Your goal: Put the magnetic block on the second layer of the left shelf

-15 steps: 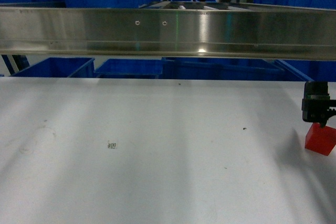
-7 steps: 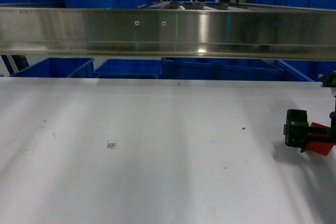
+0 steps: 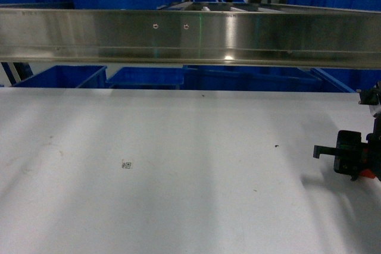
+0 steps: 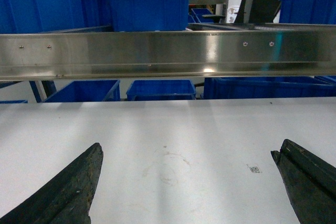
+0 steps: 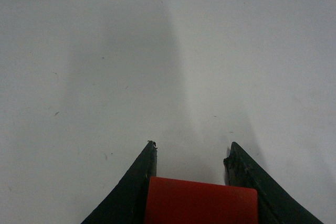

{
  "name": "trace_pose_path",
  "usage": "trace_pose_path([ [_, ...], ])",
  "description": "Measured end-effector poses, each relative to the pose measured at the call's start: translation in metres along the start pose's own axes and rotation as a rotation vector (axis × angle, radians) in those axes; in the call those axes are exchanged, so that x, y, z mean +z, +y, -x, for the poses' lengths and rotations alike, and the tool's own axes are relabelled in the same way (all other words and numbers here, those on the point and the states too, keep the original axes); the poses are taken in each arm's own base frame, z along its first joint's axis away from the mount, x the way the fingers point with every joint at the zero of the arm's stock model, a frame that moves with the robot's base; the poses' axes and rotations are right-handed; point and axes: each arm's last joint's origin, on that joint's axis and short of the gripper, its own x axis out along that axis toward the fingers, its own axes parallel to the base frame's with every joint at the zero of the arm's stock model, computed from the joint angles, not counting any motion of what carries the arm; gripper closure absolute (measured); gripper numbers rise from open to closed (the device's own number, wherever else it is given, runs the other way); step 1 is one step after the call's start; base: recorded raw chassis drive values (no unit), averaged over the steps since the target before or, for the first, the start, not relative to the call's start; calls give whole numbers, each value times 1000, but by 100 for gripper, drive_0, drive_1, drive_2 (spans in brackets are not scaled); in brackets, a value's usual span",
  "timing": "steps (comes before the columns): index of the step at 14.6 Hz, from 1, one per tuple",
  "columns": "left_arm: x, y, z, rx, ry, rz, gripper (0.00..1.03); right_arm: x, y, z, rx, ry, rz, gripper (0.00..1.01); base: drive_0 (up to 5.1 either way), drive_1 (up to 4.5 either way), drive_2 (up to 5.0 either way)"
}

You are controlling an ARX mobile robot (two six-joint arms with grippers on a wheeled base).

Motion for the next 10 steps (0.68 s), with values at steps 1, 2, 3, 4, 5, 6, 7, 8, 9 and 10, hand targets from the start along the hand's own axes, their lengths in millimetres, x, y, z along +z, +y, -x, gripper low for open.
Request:
trace_pose_path([
  [1,0,0,0,0,0,0,5,0,1,1,10,-6,-1,67,0,0,0],
  [2,0,0,0,0,0,0,5,-1,2,3,35,-23,7,67,0,0,0],
  [3,0,0,0,0,0,0,5,0,3,7,84,-41,26,67,0,0,0],
  [4,0,0,0,0,0,0,5,4,5,16,159,-76,68,67,0,0,0],
  [5,0,0,0,0,0,0,5,17,6,27,219,-124,113,67,0,0,0],
  [6,0,0,0,0,0,0,5,35,4,41,273,-183,141,67,0,0,0],
  [7,0,0,0,0,0,0,5,55,1,59,323,-235,167,67,0,0,0],
  [8,0,0,0,0,0,0,5,66,-5,78,362,-268,179,67,0,0,0],
  [9,0,0,0,0,0,0,5,70,-12,99,394,-270,181,67,0,0,0],
  [10,0,0,0,0,0,0,5,69,-14,105,402,-269,181,67,0,0,0],
])
